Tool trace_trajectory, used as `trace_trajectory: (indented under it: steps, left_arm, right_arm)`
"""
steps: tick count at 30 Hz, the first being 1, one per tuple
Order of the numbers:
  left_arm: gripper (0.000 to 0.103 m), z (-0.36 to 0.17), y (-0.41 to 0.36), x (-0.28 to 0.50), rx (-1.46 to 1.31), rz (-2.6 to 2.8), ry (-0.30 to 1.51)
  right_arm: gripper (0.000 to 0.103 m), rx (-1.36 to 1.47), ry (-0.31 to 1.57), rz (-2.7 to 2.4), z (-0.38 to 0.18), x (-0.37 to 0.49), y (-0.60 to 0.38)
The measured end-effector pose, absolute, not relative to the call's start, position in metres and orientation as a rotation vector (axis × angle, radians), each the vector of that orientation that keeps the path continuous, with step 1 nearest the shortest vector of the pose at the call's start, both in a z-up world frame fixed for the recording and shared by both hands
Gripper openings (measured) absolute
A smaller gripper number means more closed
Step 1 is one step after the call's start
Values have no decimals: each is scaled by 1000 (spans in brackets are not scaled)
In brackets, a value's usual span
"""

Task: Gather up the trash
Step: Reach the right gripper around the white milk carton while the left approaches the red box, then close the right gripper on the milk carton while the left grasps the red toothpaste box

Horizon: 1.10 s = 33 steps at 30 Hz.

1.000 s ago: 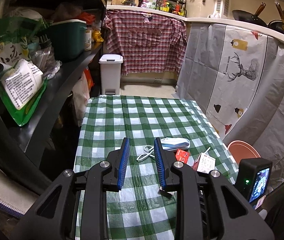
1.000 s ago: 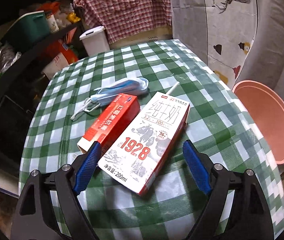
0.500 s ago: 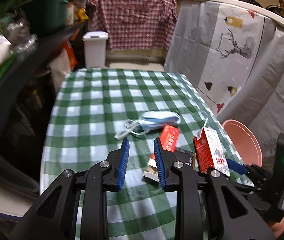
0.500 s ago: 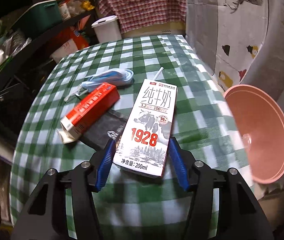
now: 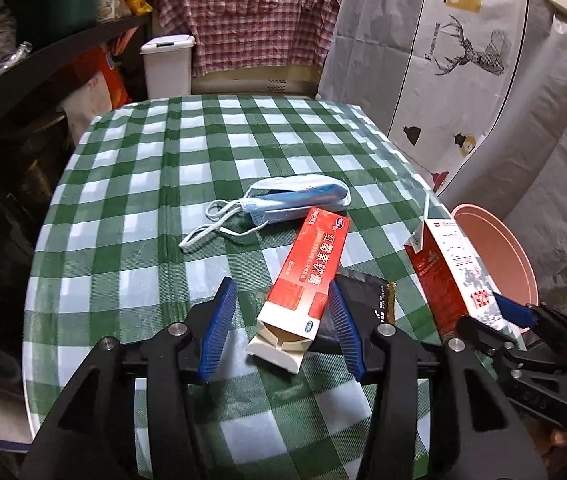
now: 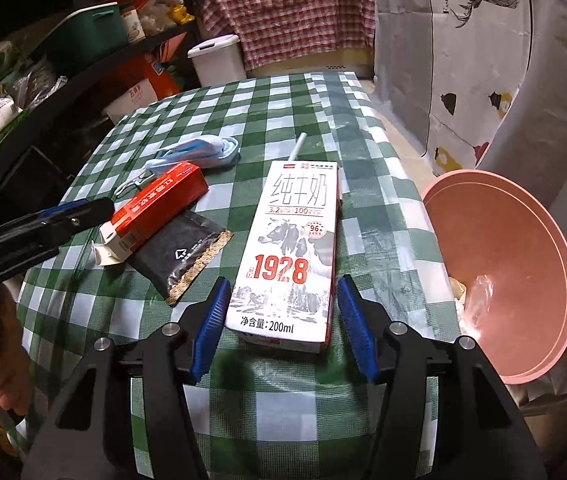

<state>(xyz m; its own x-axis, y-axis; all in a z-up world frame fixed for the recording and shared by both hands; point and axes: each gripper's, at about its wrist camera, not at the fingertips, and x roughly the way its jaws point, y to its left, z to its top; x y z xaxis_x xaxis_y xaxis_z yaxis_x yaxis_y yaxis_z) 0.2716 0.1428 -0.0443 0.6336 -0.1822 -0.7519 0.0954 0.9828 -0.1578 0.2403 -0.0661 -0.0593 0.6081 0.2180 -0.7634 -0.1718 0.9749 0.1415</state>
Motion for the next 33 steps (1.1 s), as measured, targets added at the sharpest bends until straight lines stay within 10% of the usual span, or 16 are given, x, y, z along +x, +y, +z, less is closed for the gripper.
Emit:
trace_trajectory:
  steps: [33]
  left_arm:
    - [34, -23, 109, 265, -85, -158, 880]
  right_arm:
    - [49, 11, 804, 254, -35, 227, -82]
